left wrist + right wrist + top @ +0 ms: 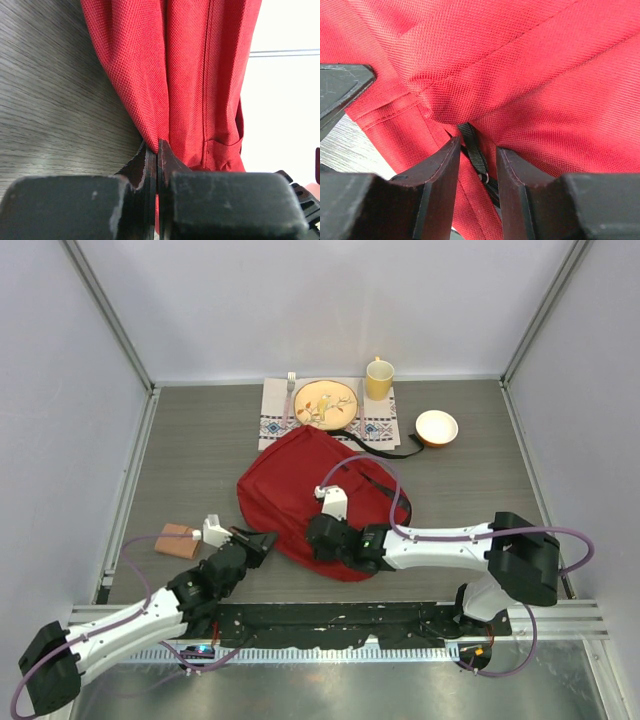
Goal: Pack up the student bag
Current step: Zip the student bag at the center of the board.
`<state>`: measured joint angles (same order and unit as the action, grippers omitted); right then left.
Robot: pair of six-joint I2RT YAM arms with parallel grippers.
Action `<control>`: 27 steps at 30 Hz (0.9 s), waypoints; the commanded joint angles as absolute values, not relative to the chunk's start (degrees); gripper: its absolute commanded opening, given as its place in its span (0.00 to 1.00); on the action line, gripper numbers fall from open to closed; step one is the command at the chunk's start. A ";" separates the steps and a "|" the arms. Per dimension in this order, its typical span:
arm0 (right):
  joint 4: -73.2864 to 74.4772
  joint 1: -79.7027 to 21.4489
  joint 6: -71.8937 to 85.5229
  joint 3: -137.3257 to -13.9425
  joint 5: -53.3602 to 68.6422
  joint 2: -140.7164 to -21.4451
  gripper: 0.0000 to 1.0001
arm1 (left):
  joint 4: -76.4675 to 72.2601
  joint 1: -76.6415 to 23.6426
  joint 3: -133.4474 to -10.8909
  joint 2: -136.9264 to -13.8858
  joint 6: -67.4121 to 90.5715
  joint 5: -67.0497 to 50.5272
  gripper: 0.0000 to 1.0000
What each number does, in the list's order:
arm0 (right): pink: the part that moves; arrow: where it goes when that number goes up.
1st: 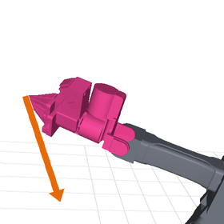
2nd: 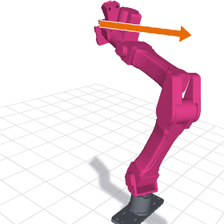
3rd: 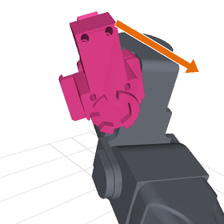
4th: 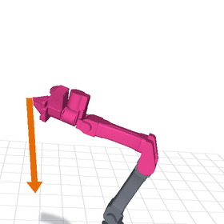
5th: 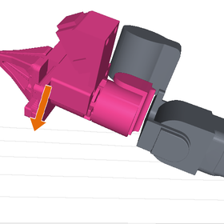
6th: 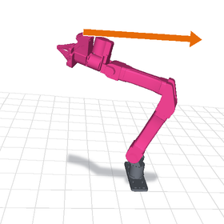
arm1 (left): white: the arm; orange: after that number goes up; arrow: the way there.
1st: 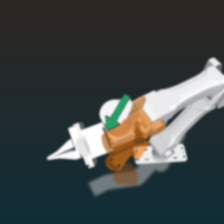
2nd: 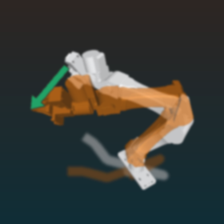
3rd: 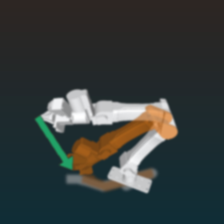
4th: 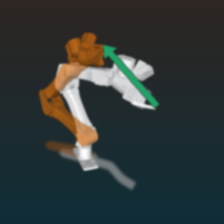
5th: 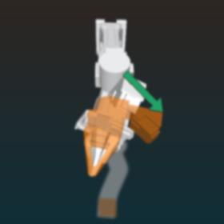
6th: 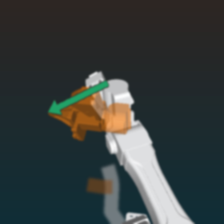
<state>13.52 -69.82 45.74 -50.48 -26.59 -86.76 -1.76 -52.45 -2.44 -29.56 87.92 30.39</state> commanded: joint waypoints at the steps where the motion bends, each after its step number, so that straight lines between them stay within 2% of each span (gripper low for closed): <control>1: 9.32 -70.40 45.35 -52.12 -25.84 -88.24 0.40 | -6.23 -52.56 -1.58 -31.63 86.75 31.64 0.00; 6: 8.61 -70.40 45.70 -52.20 -26.54 -89.73 0.38 | -10.62 -52.56 -1.84 -36.55 86.57 30.41 0.00; 11: 9.40 -70.49 45.35 -53.08 -28.12 -91.49 0.20 | -11.95 -52.56 -2.20 -38.58 86.31 29.71 0.00; 15: 10.63 -70.49 45.18 -53.26 -29.70 -91.49 0.10 | -11.26 -52.56 -2.11 -38.06 86.40 29.88 0.00; 17: 11.16 -70.49 45.09 -53.35 -30.23 -91.06 0.01 | -10.55 -52.56 -1.94 -37.27 86.48 30.06 0.00; 27: 2.99 -70.49 41.39 -43.70 -26.90 -79.83 0.01 | -0.19 -52.47 -3.51 -33.40 84.47 33.13 0.00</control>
<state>8.08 -70.19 43.48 -47.35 -26.37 -87.05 -4.38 -52.45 -2.44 -34.76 86.70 30.44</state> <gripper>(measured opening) 0.030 0.020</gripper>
